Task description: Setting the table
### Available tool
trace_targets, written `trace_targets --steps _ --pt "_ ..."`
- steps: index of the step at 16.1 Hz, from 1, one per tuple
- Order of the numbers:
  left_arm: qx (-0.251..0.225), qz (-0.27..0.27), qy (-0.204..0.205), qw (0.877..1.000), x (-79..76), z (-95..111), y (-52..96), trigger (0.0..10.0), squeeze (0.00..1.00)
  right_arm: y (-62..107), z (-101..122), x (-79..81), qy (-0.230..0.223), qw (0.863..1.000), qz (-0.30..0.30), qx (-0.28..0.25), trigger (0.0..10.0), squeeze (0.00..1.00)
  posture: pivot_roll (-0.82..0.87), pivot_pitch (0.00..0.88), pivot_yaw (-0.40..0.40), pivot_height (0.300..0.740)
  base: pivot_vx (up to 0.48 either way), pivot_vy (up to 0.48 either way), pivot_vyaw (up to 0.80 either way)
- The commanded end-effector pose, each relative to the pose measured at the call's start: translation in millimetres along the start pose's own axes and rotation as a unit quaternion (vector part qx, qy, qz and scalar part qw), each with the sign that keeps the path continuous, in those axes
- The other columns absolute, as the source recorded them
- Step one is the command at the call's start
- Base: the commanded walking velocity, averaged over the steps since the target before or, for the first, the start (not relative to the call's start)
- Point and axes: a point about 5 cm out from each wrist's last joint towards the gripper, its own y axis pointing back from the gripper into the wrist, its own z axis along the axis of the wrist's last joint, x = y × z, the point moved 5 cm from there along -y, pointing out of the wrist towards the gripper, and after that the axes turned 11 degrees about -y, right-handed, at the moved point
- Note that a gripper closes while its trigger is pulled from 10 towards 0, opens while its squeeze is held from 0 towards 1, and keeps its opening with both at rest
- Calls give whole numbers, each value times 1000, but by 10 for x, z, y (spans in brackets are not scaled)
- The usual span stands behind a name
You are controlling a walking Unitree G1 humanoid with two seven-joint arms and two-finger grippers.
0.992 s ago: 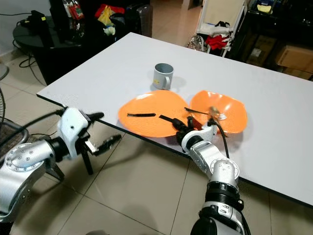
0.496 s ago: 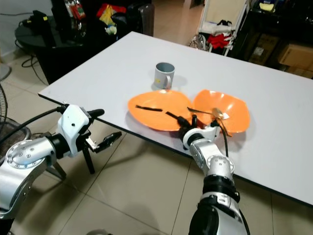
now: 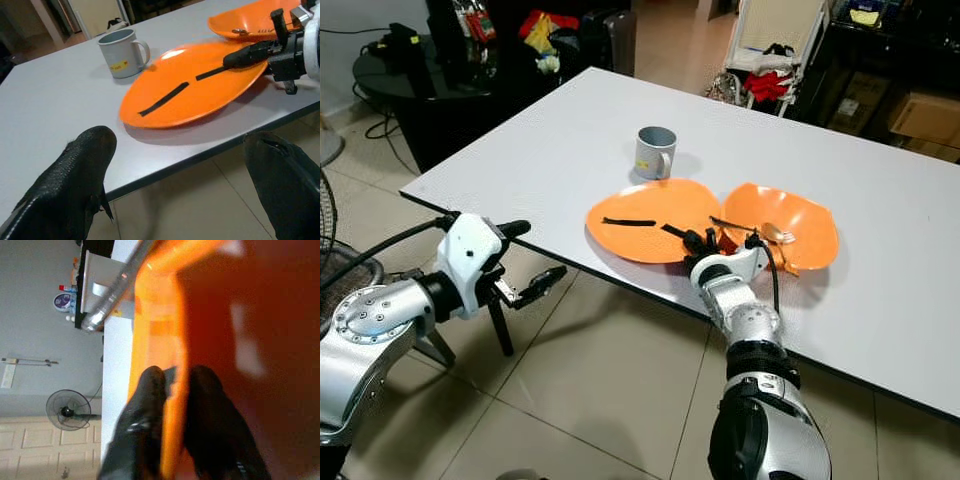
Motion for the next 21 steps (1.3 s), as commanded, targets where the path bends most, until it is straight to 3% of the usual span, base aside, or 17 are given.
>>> trace_targets --steps 1,6,10,15,18,21 --pt "-2 5 -5 1000 27 17 0 10000 0 -23 -26 36 6 1000 5 2 10000 1000 113 0 -34 740 0 0 0" --pt "-7 3 -1 1000 -11 35 -3 10000 0 85 65 25 32 999 7 -7 10000 1000 114 0 -44 740 0 0 0" --pt "-9 -5 8 1000 -107 31 -51 10000 0 416 229 -67 48 998 -9 -26 10000 1000 101 0 -36 740 0 0 0" --pt "-10 -2 13 1000 -108 27 -98 10000 0 702 171 3 90 996 -3 -2 10000 1000 86 0 -27 740 0 0 0" --pt "-8 2 13 1000 -93 16 -118 10000 0 718 147 16 83 997 -1 0 10000 1000 79 0 -19 740 0 0 0" --pt "-6 15 9 1000 -50 6 -132 10000 0 476 127 -15 41 999 -29 -20 10000 1000 82 0 -21 740 0 0 0"
